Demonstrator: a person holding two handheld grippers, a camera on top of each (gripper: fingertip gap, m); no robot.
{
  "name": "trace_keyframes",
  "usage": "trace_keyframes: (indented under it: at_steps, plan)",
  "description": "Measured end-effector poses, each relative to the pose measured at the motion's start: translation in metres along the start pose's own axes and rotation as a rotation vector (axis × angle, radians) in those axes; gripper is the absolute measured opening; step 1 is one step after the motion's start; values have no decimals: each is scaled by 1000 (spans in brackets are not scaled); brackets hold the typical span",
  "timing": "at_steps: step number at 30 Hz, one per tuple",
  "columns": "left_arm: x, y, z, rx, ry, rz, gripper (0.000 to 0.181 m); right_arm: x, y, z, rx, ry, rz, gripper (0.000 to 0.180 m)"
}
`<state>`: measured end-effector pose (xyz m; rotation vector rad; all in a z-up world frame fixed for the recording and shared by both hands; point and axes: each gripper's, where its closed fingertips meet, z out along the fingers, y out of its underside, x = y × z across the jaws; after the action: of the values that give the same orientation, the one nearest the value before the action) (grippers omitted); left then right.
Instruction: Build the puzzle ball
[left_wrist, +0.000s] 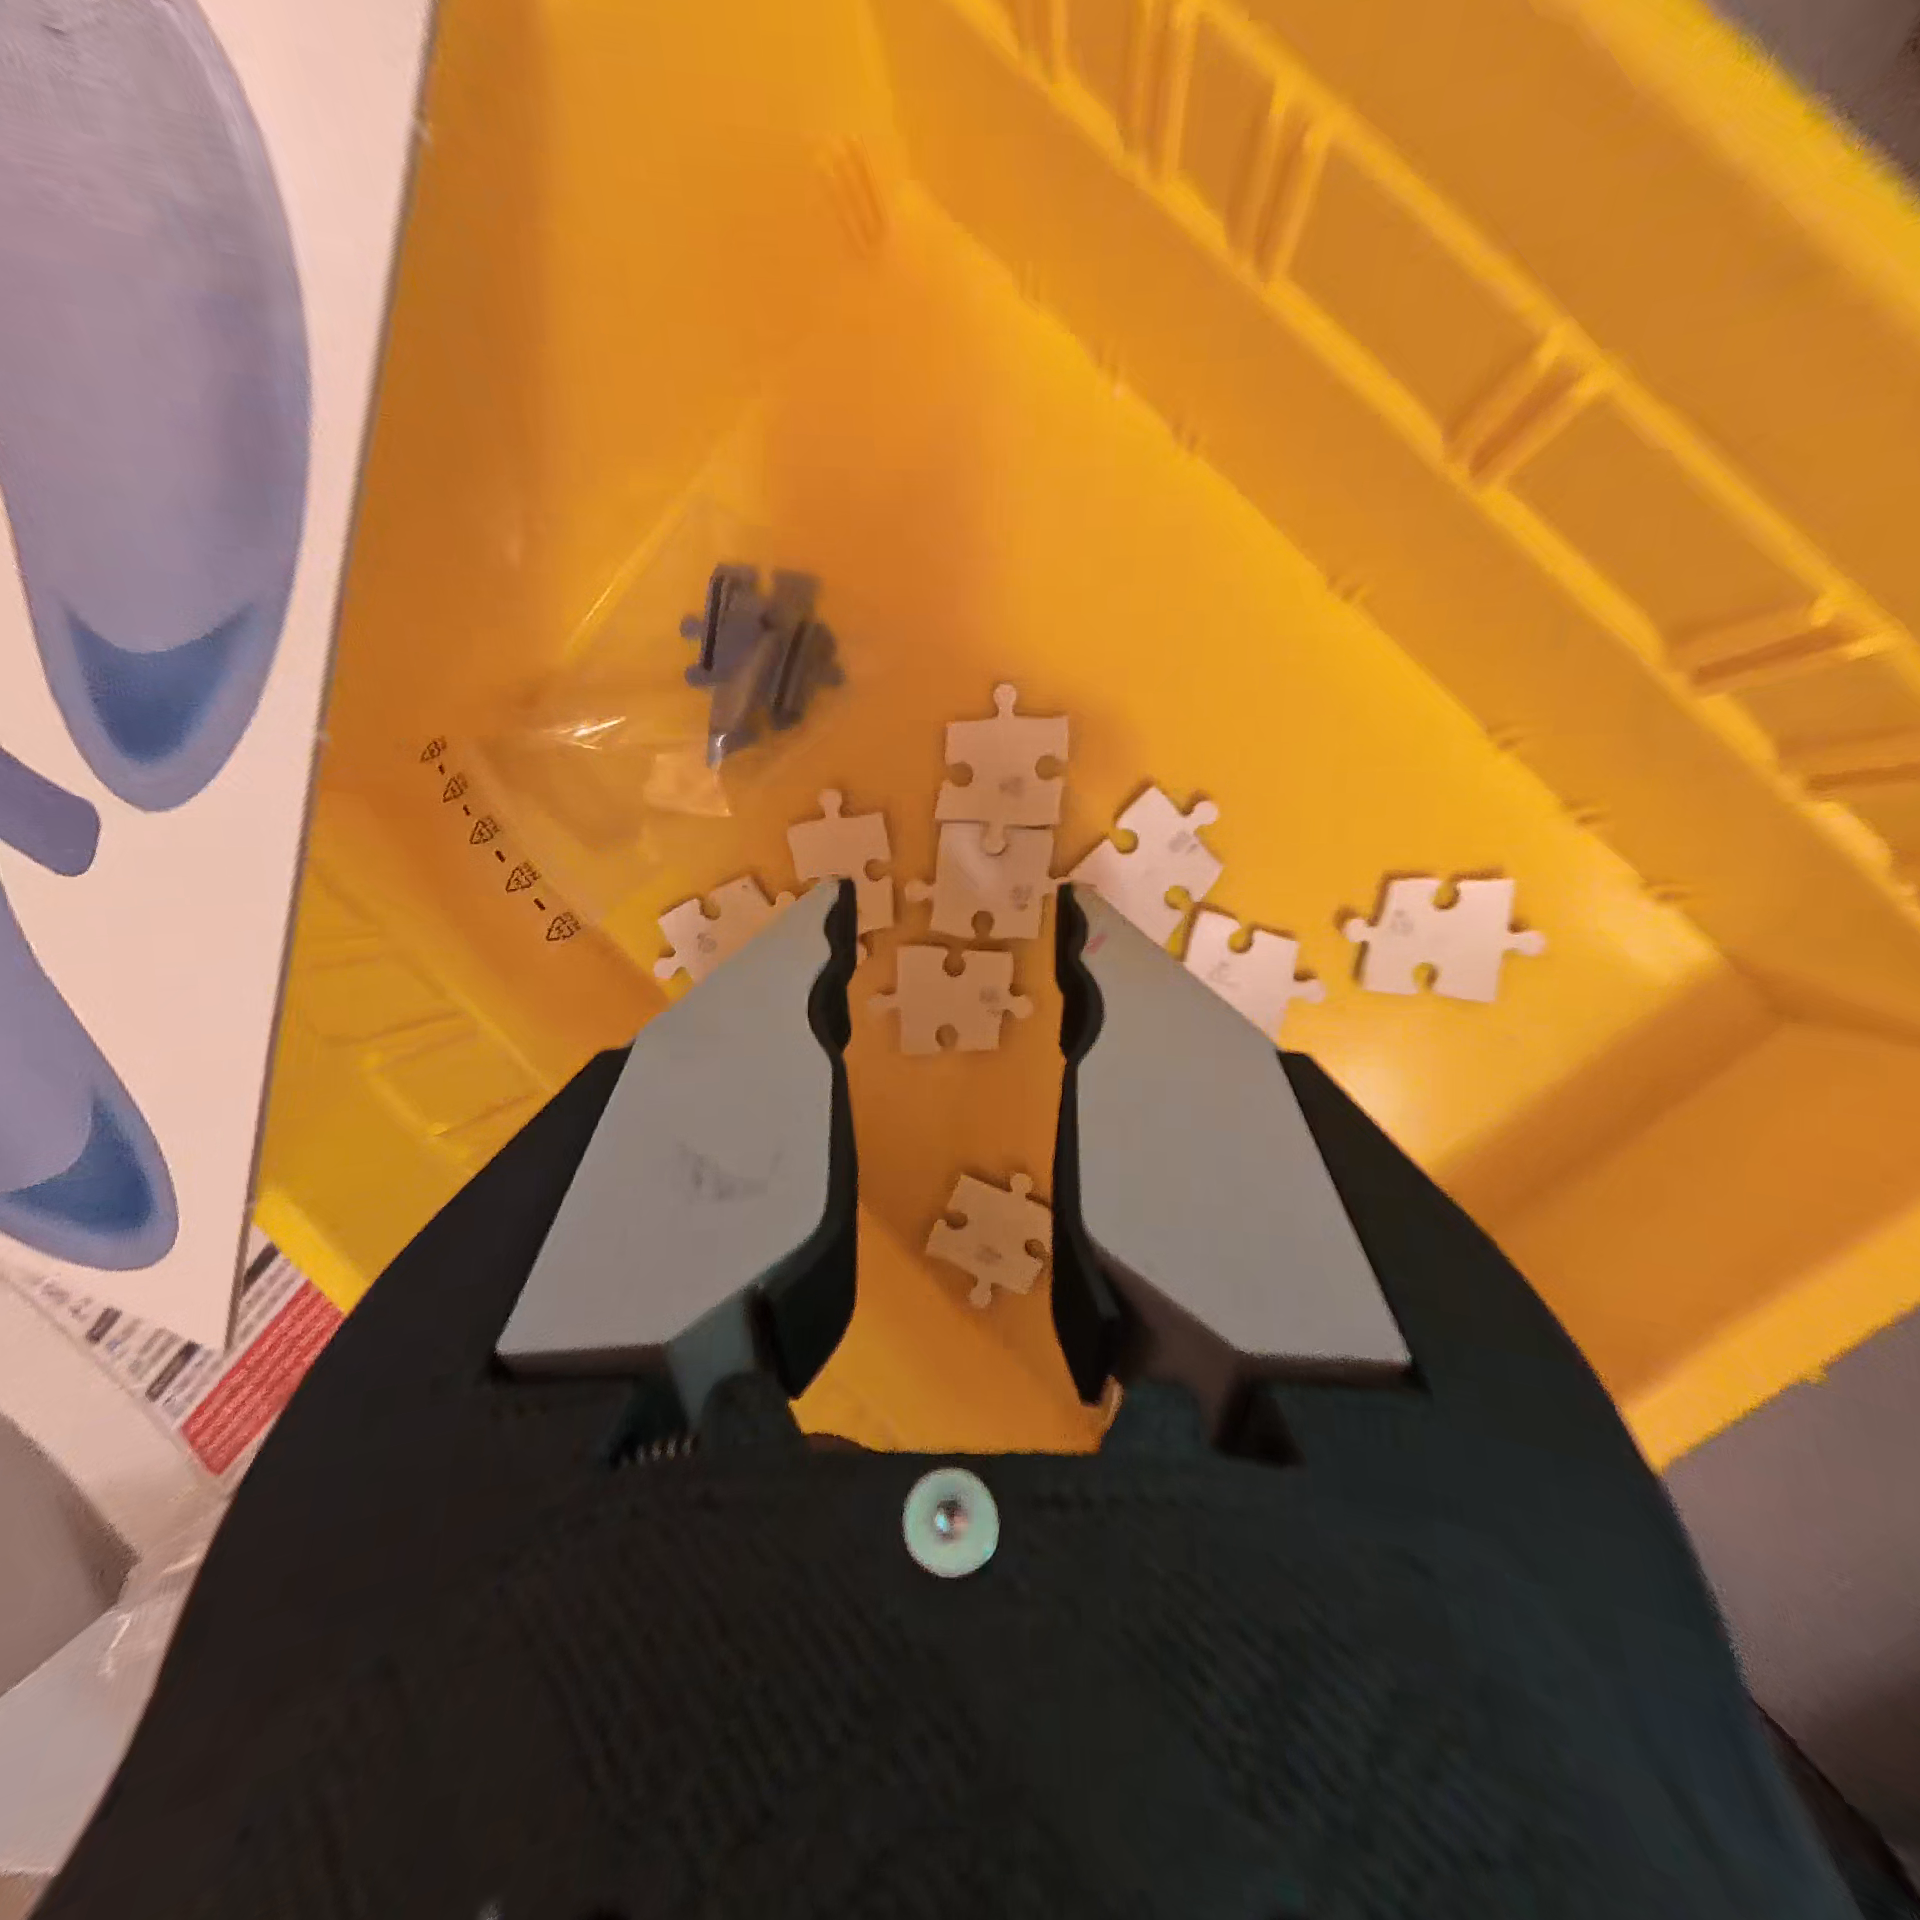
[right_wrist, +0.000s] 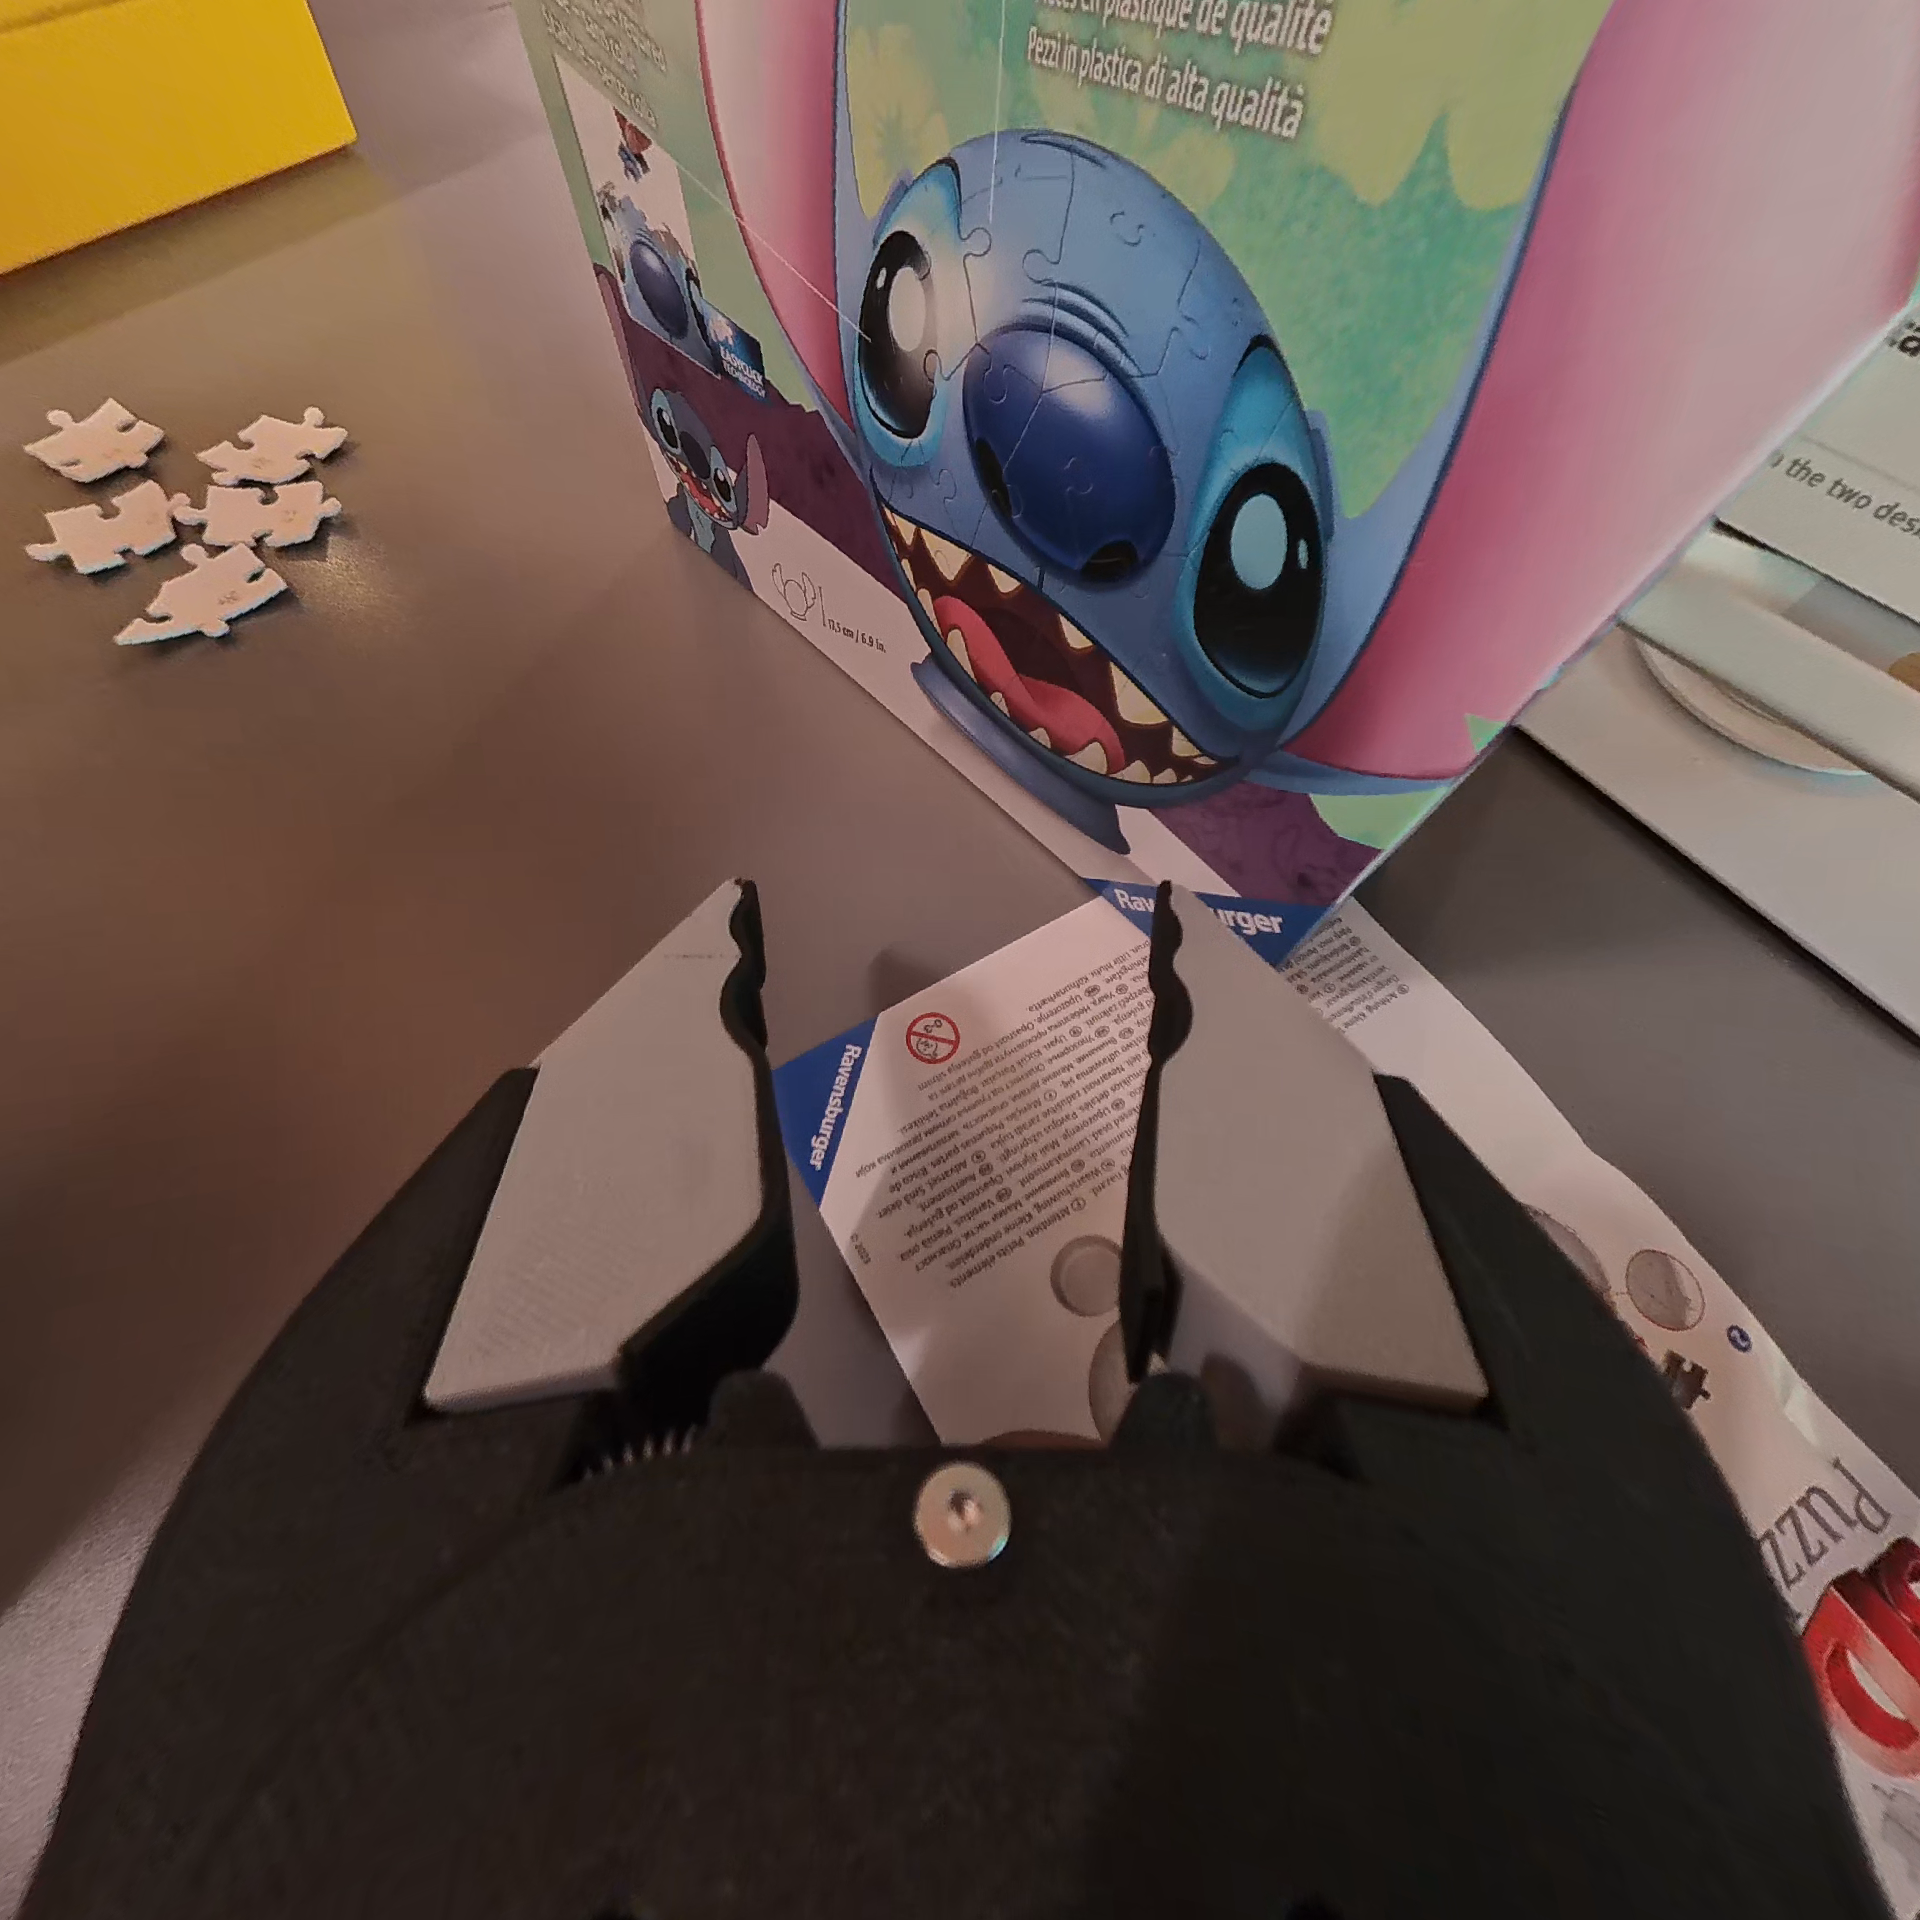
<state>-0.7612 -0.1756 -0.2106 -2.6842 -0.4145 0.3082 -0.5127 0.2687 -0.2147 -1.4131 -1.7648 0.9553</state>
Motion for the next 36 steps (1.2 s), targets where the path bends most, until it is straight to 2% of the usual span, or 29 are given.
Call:
trace_keyframes:
  at_steps: [5,12,18,22,27,32,36]
  plan:
    - [9,9,12,-94,42,31,32,0,-3,-2,11,-2,4,72]
    - [1,24,34,-292,114,44,40,-2,-12,-13,56,-6,1,71]
    - [2,20,37,-298,145,66,37,-5,-23,-26,108,-19,-4,69]
    - [-4,27,31,-306,74,89,30,-7,-30,-35,143,-28,0,68]
    - [-12,15,7,-223,-17,66,27,-10,-35,-40,168,-43,3,66]
    - [-24,-23,-58,-26,-87,7,27,-14,-37,-43,174,-53,-2,67]
    - [44,-80,-101,177,22,119,27,-15,-37,-42,173,-59,0,66]
